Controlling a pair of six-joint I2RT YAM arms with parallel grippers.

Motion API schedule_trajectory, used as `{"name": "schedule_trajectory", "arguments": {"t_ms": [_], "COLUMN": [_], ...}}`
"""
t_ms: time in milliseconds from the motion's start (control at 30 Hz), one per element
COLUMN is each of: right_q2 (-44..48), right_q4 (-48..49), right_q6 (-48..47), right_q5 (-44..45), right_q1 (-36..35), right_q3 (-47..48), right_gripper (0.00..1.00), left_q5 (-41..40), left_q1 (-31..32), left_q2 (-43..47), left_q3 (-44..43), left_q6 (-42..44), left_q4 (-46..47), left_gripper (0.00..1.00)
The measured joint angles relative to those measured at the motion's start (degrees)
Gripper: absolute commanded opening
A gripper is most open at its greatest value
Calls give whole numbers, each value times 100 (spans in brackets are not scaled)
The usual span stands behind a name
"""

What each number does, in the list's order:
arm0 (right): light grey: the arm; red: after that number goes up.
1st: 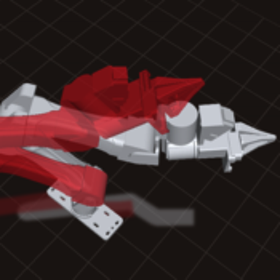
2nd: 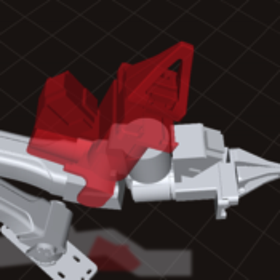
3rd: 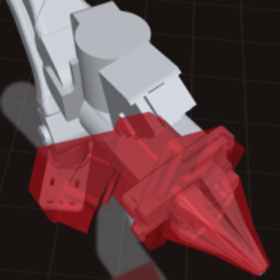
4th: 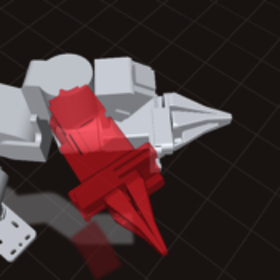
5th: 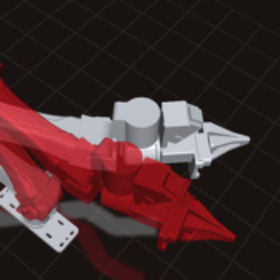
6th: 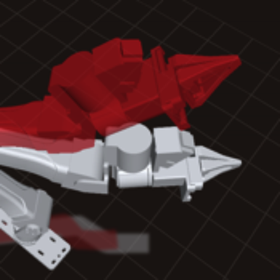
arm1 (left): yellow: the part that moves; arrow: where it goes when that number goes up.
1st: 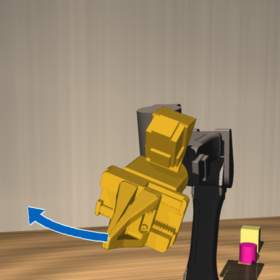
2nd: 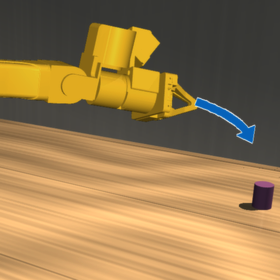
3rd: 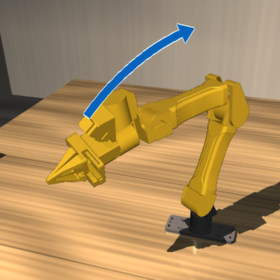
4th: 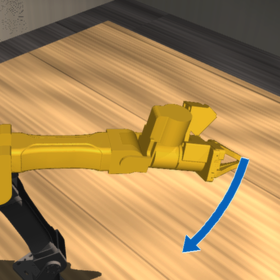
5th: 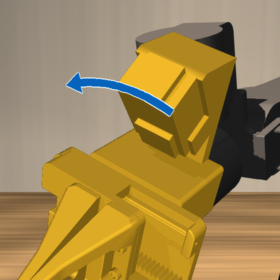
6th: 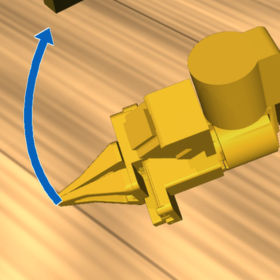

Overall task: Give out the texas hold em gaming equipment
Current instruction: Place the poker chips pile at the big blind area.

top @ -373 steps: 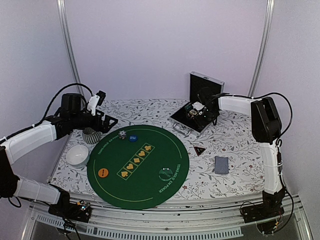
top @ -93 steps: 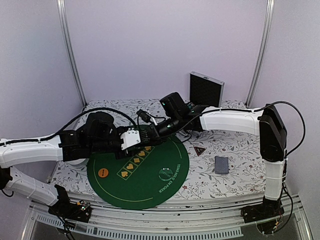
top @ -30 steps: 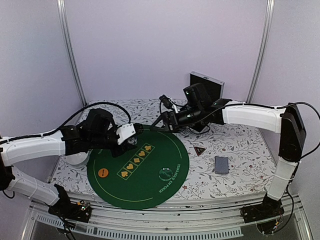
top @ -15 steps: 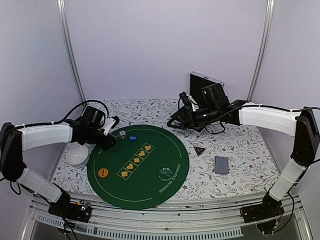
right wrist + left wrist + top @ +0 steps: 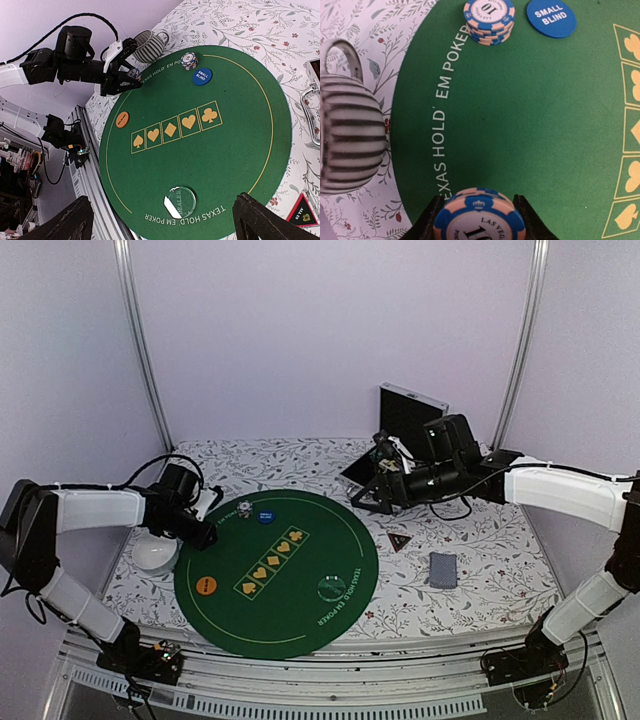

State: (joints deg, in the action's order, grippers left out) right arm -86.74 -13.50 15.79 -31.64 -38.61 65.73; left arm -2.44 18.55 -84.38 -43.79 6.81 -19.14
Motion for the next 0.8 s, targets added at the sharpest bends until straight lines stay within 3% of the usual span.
{"name": "schedule_trajectory", "arguments": {"t_ms": [233, 500, 800], "right_q2": [304, 640, 675], "right_q4": [-267, -365, -455], "right_q6": [-249, -289, -260], "right_q5": [-7, 98, 140], "right_q1": [0, 0, 0], "right_q3": [-238, -304, -302], "right_gripper": [99, 99, 99], "left_q5": [61, -435, -994], "left_q1": [2, 109, 566], "left_q2": [2, 127, 492], "left_q3": [81, 398, 669], "left_q6": [-225, -2028, -3163], "left_q4": [35, -13, -304], "left_gripper": [0, 0, 0]}}
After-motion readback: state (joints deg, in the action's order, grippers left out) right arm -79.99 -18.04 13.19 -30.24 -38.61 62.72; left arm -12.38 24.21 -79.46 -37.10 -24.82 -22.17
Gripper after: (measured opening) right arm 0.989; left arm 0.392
